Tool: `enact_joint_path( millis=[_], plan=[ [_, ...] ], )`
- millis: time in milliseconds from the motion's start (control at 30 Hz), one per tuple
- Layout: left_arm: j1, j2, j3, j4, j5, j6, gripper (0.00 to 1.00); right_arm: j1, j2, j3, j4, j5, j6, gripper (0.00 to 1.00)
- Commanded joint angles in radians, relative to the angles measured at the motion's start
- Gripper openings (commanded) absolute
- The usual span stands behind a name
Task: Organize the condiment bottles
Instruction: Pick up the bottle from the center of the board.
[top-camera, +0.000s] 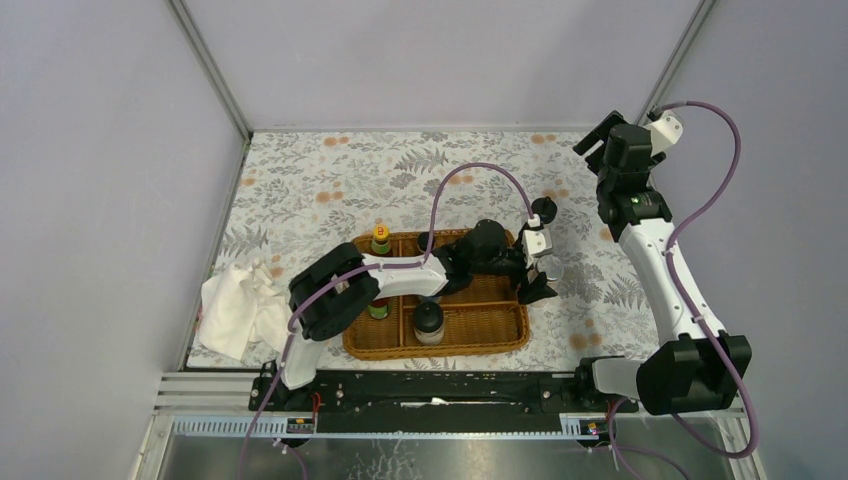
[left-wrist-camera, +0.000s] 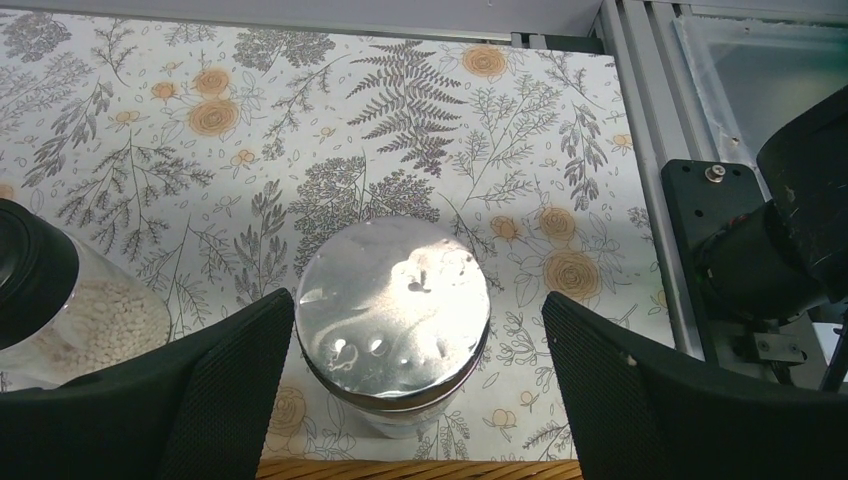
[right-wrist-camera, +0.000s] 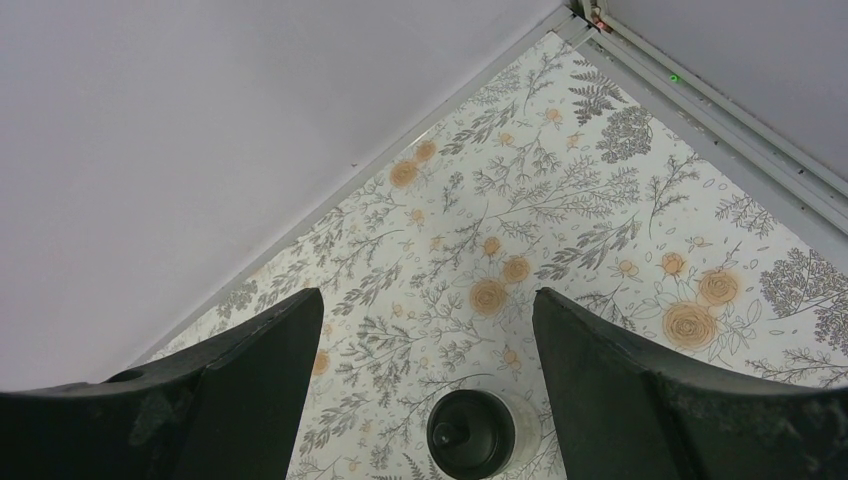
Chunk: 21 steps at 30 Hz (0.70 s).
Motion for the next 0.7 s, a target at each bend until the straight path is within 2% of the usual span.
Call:
enact_joint_path(
  millis=[0, 467, 667],
  plan=[
    [0.005, 0.016, 0.023, 0.060, -0.033, -0.001, 0.97, -0.003, 0.008, 0.035, 0.048, 0.013, -0.018, 0.84],
    [0.005, 0.045, 0.037, 0.117, -0.071, -0.016, 0.93, -0.003, 0.019, 0.040, 0.052, 0.008, -0.021, 0.84],
    [0.005, 0.048, 0.033, 0.149, -0.094, -0.020, 0.83, -0.002, 0.019, 0.039, 0.053, 0.011, -0.023, 0.84]
  ],
)
